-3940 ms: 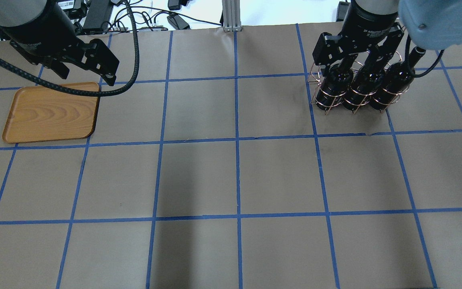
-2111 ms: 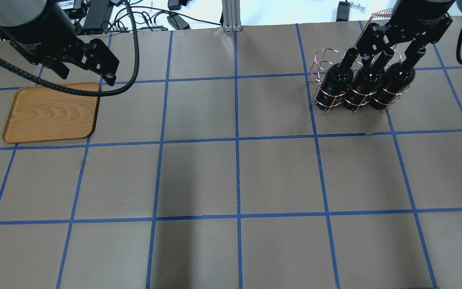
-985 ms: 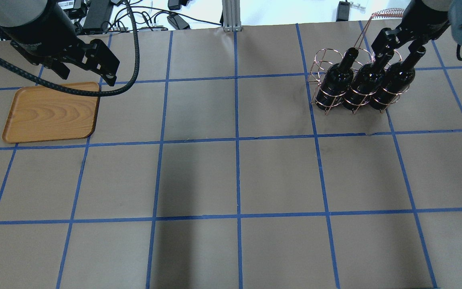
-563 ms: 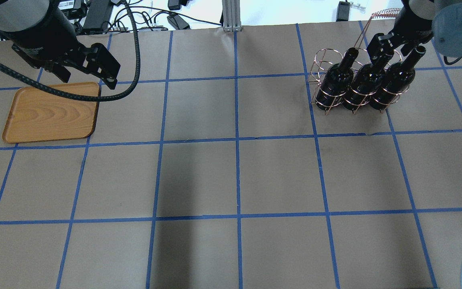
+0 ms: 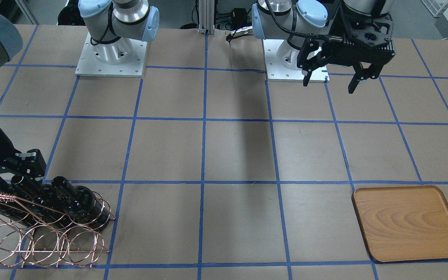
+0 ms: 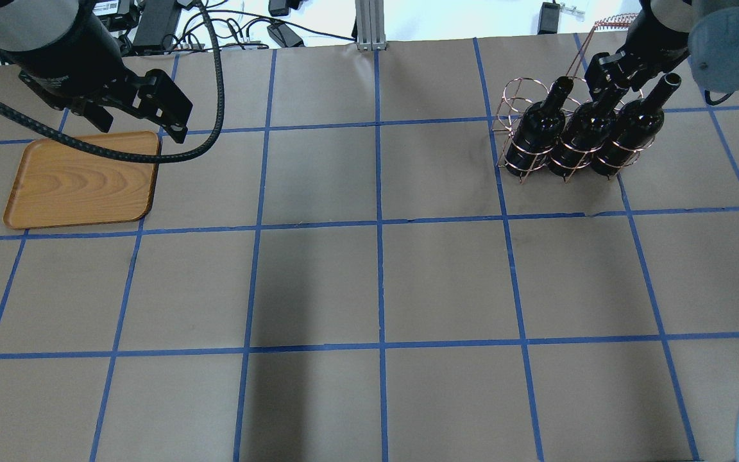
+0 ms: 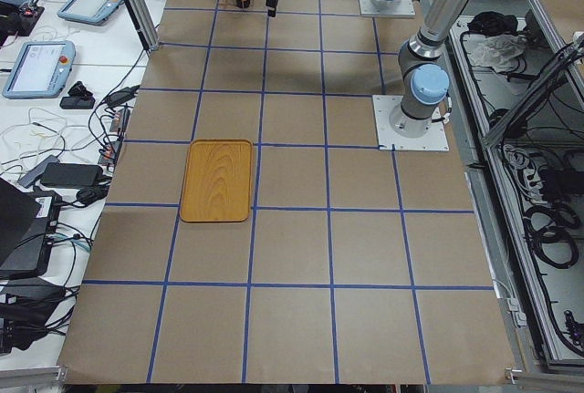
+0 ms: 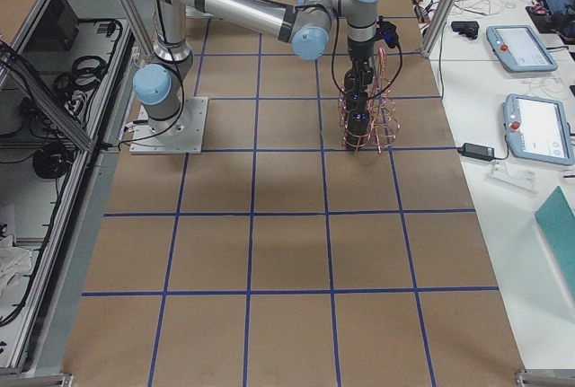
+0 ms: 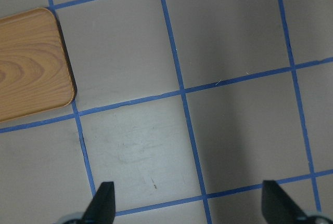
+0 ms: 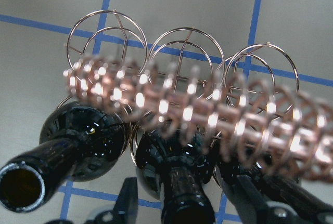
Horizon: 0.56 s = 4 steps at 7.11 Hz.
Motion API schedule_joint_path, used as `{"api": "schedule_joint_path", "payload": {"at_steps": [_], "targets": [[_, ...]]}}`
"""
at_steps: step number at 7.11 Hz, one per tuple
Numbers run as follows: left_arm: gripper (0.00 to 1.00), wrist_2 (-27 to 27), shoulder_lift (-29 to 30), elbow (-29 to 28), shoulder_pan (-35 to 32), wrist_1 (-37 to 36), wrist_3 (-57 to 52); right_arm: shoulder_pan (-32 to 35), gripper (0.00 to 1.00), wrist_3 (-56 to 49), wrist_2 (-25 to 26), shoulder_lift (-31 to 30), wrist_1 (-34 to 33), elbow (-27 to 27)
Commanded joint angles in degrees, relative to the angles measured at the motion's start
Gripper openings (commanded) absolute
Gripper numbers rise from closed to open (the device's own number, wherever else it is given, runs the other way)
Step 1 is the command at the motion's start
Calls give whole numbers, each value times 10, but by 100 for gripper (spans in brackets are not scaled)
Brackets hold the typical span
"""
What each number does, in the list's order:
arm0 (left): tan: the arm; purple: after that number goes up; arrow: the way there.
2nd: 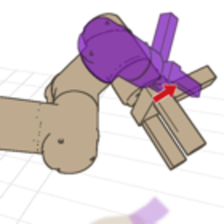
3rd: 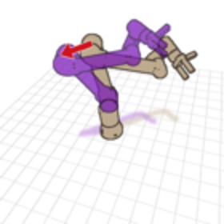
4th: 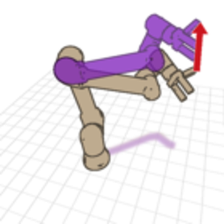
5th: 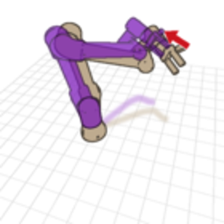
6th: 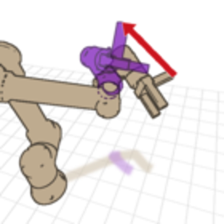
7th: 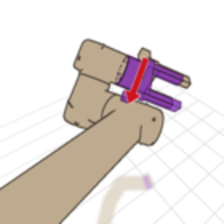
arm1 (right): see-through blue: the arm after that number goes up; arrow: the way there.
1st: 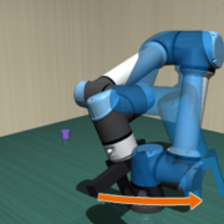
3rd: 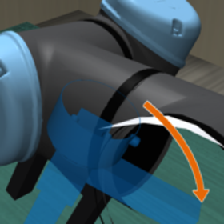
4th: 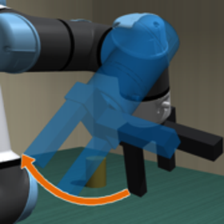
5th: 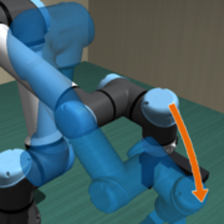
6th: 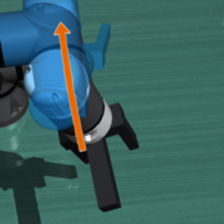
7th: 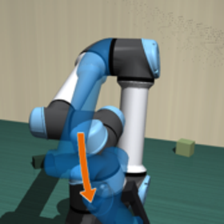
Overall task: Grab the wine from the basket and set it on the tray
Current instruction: 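Lower the right gripper and grasp the neck of the nearest dark bottle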
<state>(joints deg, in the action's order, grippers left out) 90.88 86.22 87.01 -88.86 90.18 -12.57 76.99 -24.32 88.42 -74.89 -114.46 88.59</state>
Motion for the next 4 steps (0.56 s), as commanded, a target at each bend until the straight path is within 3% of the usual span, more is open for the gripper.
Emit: {"api": "schedule_joint_path", "payload": {"at_steps": [1, 4], "targets": [[100, 0, 0, -1, 0, 0, 0, 0, 55, 0, -3, 0, 0, 0], [100, 0, 0, 0, 0, 0, 0, 0, 51, 0, -2, 1, -1, -1]]}}
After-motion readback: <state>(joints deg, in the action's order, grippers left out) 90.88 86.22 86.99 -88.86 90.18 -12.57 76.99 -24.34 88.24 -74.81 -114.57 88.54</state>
